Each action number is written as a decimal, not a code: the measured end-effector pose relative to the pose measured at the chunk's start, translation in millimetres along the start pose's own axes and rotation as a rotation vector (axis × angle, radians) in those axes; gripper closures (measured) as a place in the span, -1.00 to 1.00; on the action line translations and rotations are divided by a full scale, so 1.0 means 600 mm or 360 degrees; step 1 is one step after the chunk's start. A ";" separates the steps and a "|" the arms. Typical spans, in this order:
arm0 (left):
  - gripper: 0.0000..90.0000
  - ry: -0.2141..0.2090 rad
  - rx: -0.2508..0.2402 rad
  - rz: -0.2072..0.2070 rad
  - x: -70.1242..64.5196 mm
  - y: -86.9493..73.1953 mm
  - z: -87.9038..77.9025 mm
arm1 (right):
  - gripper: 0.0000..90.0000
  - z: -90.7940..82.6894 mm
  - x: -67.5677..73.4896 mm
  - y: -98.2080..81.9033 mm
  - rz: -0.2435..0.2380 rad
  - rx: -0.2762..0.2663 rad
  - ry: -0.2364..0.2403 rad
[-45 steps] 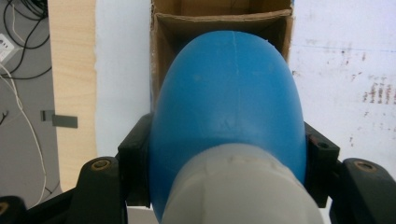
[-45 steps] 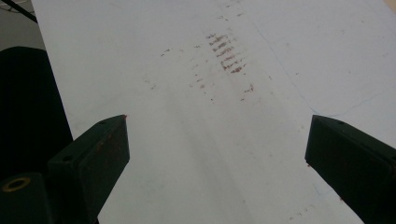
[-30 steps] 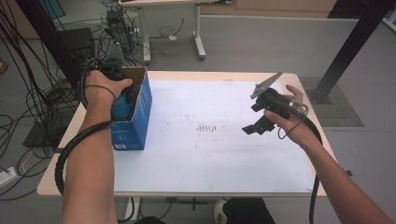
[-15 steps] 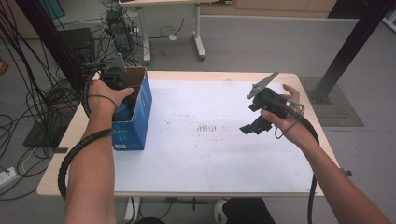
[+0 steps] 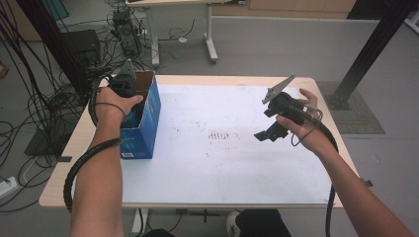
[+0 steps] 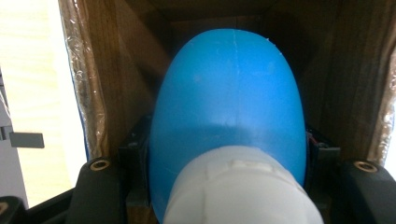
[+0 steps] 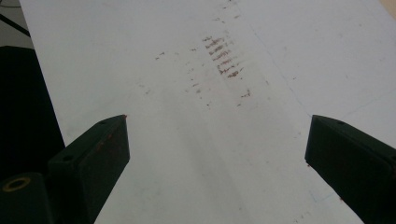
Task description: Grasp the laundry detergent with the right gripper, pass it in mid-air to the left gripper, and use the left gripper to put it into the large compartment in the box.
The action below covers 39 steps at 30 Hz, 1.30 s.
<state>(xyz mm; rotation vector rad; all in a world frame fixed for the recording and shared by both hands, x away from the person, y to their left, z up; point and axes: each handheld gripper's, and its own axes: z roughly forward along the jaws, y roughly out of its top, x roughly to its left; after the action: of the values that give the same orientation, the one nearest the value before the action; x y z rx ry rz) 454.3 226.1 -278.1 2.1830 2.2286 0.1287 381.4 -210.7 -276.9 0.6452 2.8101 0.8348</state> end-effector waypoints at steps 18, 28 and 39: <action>-0.18 0.0014 -0.0001 -0.0010 -0.005 0.002 0.002 | -0.86 -0.015 -0.011 -0.007 0.0036 -0.0011 -0.0036; -0.18 0.0012 -0.0005 -0.0011 -0.005 0.001 0.001 | -0.86 -0.016 -0.012 -0.008 0.0042 -0.0001 -0.0034; -0.19 0.0010 -0.0008 -0.0014 -0.005 0.001 0.002 | -0.86 -0.021 -0.012 -0.007 0.0030 -0.0007 -0.0044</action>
<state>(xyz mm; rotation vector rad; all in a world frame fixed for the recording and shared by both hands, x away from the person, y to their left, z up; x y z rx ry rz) 454.7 223.3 -279.1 2.1731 2.2387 0.1412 383.2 -223.0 -268.5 0.6785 2.7810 0.8286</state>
